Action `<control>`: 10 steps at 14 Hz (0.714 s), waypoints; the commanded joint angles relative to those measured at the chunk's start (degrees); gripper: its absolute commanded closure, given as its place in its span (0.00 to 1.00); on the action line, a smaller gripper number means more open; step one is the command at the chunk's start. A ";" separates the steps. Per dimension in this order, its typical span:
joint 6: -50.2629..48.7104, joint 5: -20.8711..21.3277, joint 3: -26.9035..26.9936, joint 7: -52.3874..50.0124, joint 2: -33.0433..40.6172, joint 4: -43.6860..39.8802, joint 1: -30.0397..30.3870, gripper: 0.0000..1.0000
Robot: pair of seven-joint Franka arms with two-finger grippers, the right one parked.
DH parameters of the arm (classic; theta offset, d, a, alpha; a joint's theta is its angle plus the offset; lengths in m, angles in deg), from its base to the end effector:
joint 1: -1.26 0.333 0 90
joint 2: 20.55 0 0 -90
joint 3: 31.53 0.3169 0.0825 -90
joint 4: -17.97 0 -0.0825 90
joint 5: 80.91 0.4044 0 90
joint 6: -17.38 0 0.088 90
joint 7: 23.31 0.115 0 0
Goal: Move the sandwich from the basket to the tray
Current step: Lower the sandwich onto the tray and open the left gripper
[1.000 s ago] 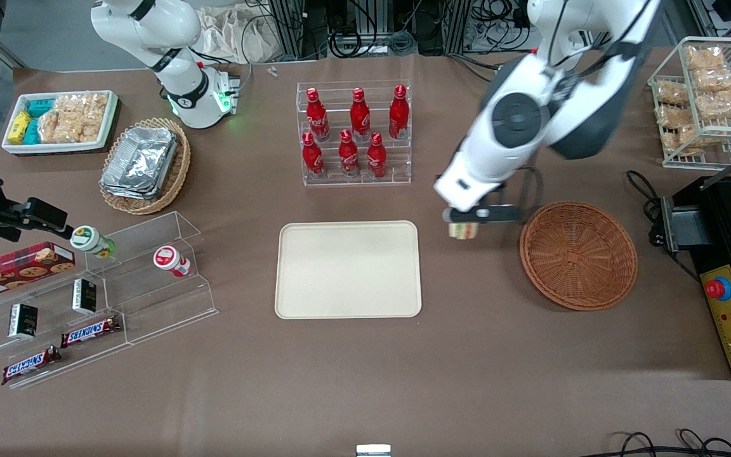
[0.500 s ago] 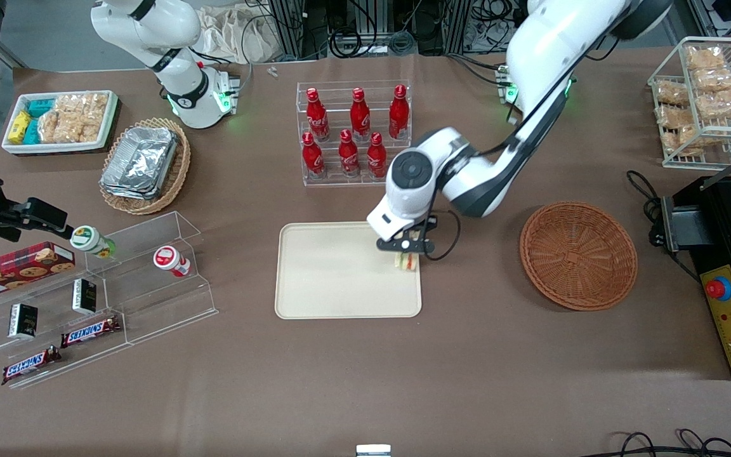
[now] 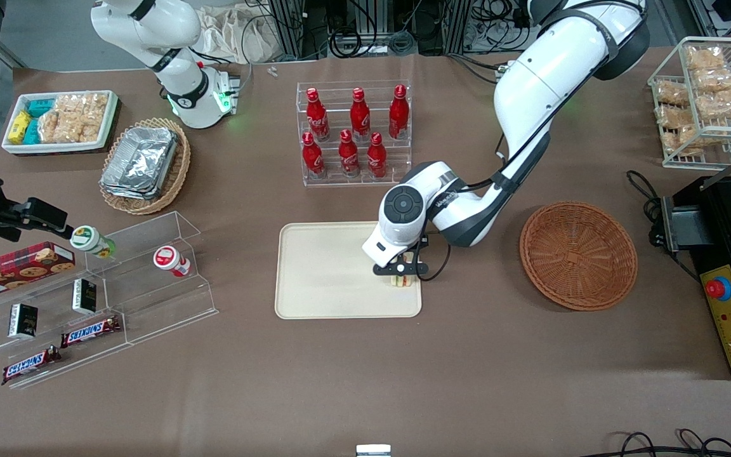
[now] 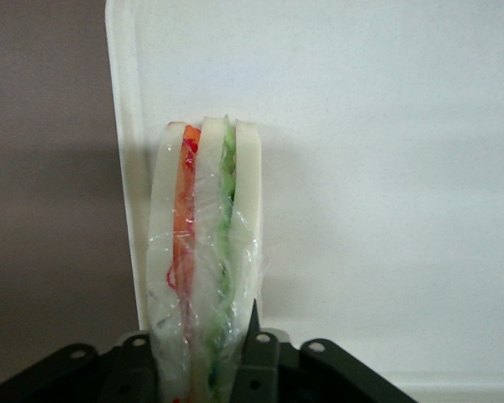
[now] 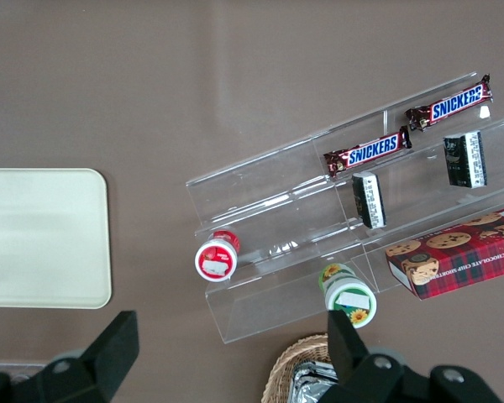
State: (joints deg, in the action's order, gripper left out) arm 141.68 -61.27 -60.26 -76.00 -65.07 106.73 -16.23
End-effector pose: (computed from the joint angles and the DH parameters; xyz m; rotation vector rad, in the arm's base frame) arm 0.5370 -0.4694 0.2072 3.1294 0.0374 -0.1349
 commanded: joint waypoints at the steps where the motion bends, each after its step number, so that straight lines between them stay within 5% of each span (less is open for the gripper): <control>1: -2.83 1.02 -0.01 -5.74 3.80 -2.37 -0.61 0.00; 5: -19.24 -1.17 -0.10 -4.71 16.46 -4.47 1.74 0.00; 10: -27.69 -8.47 -0.18 7.23 25.61 -4.83 10.27 0.00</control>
State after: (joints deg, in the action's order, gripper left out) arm 116.32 -67.24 -60.27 -72.74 -42.26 100.27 -9.48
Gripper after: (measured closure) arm 0.000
